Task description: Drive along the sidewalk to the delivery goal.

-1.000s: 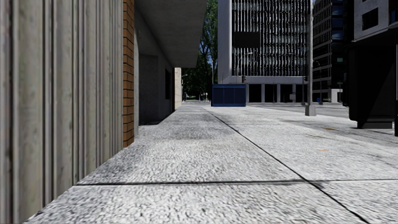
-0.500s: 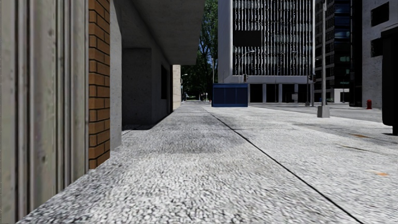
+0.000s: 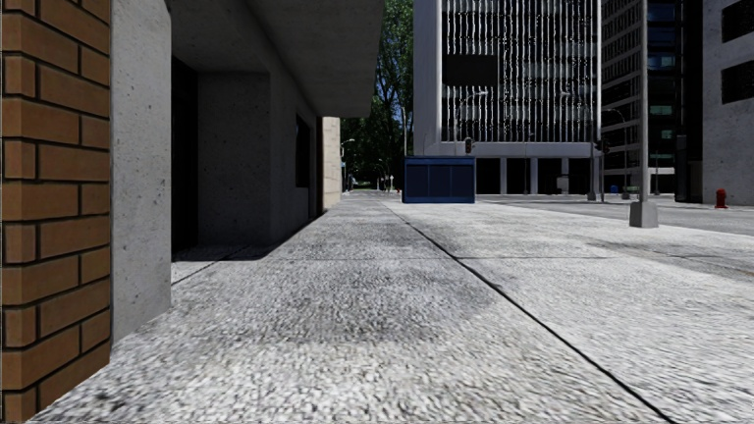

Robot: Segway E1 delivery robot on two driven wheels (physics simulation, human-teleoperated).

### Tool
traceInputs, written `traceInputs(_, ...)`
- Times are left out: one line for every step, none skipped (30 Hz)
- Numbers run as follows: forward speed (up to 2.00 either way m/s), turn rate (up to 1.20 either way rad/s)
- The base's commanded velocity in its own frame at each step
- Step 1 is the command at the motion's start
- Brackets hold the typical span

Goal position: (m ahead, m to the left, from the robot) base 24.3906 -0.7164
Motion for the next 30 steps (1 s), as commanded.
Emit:
traceInputs(2.0, 0.0)
traceInputs(2.0, 0.0)
traceInputs(2.0, 0.0)
traceInputs(2.0, 0.0)
traceInputs(2.0, 0.0)
traceInputs(2.0, 0.0)
traceInputs(2.0, 0.0)
traceInputs(2.0, 0.0)
traceInputs(2.0, 0.0)
traceInputs(2.0, 0.0)
traceInputs(2.0, 0.0)
traceInputs(2.0, 0.0)
traceInputs(2.0, 0.0)
traceInputs(2.0, 0.0)
traceInputs(2.0, 0.0)
traceInputs(2.0, 0.0)
traceInputs(2.0, 0.0)
traceInputs(2.0, 0.0)
traceInputs(2.0, 0.0)
traceInputs(2.0, 0.0)
traceInputs(2.0, 0.0)
traceInputs(2.0, 0.0)
traceInputs(2.0, 0.0)
traceInputs(2.0, 0.0)
traceInputs(2.0, 0.0)
traceInputs(2.0, 0.0)
traceInputs(2.0, 0.0)
traceInputs(2.0, 0.0)
traceInputs(2.0, 0.0)
traceInputs(2.0, 0.0)
